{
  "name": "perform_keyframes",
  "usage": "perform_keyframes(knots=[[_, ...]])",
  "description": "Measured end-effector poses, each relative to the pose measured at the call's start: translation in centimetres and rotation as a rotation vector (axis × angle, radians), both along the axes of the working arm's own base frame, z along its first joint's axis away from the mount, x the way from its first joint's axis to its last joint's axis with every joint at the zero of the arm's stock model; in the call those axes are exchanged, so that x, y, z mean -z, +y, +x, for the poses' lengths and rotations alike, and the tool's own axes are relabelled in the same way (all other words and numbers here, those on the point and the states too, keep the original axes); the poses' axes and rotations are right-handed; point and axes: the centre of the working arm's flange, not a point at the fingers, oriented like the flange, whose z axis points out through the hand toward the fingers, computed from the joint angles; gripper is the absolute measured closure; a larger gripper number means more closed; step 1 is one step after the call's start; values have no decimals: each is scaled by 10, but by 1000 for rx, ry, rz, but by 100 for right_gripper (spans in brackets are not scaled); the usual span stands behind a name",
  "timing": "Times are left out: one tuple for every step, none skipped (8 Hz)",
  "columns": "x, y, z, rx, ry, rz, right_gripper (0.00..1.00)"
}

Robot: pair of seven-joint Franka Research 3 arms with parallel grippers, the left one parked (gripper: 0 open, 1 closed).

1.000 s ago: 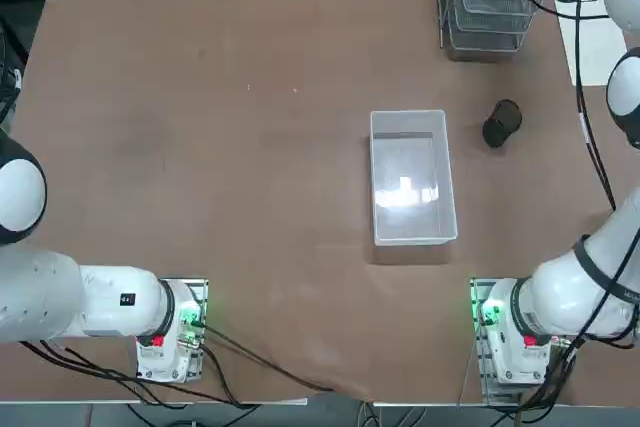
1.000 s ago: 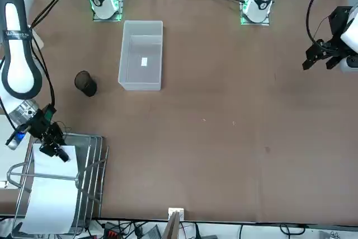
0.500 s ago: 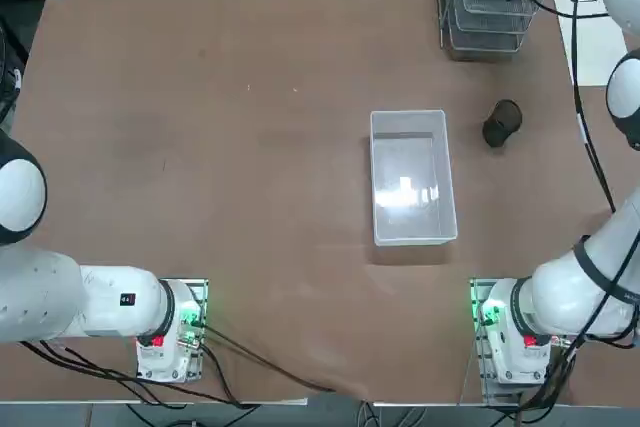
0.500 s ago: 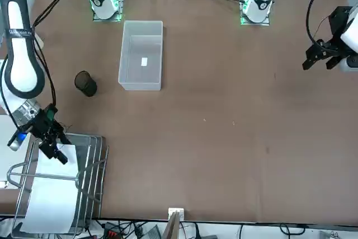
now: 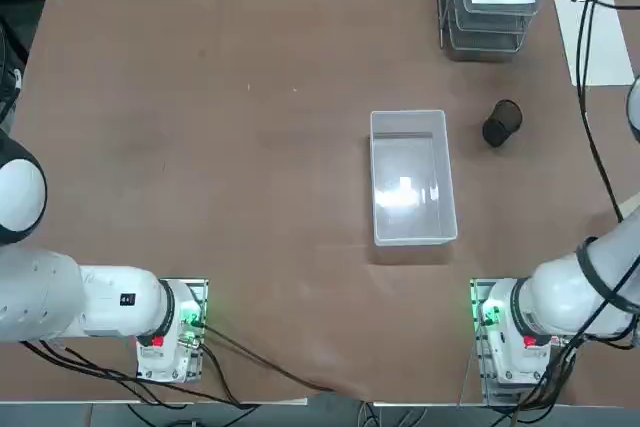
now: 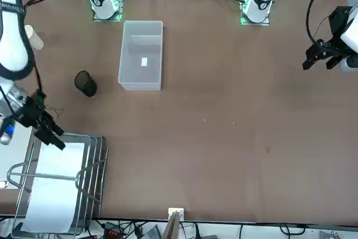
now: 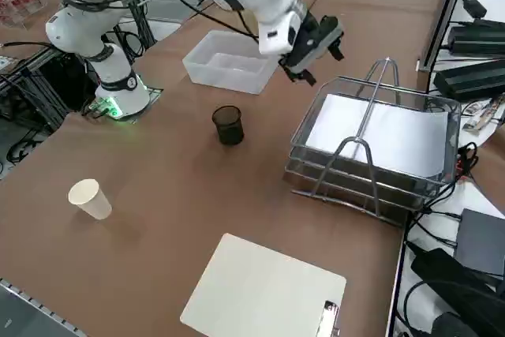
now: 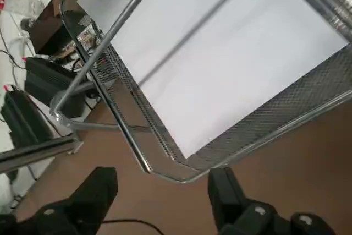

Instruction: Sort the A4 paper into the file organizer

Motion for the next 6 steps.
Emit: perform_keyframes(knots=[[-17, 1, -6, -56, 9, -75, 0], [-33, 3, -12, -123, 25, -141, 0], [-51, 3, -19, -208, 49, -209, 0], [-69, 3, -27, -305, 78, -264, 0], [-88, 2, -37, -409, 112, -310, 0], [-106, 1, -47, -486, 152, -354, 0]])
